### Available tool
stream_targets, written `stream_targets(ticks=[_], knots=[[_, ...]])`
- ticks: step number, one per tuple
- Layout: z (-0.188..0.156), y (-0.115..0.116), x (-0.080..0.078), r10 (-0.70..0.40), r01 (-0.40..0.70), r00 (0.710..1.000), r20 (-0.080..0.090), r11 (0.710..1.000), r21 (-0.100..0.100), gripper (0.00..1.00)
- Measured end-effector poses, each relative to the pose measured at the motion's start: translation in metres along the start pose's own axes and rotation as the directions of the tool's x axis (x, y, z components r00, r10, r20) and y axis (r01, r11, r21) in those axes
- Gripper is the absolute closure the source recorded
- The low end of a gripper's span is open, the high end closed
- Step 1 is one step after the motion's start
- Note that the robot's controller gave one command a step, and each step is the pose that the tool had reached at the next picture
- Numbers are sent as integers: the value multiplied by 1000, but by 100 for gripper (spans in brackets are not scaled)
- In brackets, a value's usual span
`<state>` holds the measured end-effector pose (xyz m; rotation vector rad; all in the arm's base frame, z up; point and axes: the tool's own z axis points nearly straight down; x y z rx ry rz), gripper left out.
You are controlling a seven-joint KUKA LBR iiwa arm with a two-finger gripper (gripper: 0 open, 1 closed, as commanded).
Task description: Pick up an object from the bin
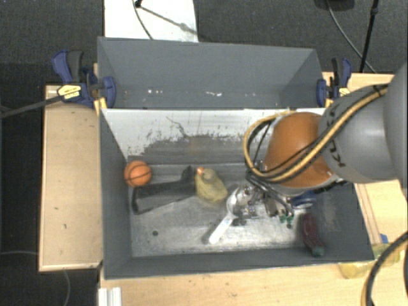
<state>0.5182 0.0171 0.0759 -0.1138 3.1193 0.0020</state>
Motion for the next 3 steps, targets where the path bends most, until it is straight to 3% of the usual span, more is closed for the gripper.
stream_targets(ticks=[3], knots=[[0,0,0,-1,1,1000,0,1000,0,100]])
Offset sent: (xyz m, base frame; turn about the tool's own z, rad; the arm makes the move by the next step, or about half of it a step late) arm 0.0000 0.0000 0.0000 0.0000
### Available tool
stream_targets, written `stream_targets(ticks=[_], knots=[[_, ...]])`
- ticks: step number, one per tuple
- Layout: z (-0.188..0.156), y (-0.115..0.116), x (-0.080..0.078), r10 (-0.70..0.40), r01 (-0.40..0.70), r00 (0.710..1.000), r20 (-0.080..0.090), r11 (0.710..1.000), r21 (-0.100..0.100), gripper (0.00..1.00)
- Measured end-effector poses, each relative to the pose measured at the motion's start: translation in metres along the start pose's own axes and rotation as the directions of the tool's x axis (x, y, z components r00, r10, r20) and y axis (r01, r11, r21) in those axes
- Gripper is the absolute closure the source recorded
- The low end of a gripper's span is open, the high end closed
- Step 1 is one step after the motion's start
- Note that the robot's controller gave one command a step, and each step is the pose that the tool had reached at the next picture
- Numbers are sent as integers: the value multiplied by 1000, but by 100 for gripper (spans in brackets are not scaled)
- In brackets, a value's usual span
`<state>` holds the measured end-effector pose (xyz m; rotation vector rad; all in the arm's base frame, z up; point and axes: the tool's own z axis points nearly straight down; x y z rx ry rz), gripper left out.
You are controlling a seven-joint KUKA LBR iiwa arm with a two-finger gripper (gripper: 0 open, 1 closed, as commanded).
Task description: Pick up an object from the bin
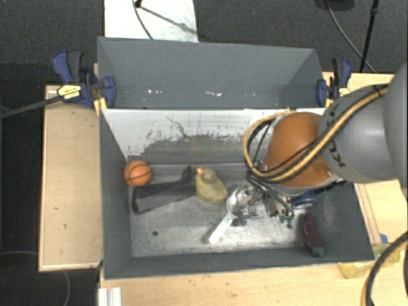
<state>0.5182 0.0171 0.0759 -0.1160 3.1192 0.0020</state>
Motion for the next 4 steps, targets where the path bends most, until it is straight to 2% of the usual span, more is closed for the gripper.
stream_targets(ticks=[4], knots=[[0,0,0,1,-1,1000,0,1000,0,100]])
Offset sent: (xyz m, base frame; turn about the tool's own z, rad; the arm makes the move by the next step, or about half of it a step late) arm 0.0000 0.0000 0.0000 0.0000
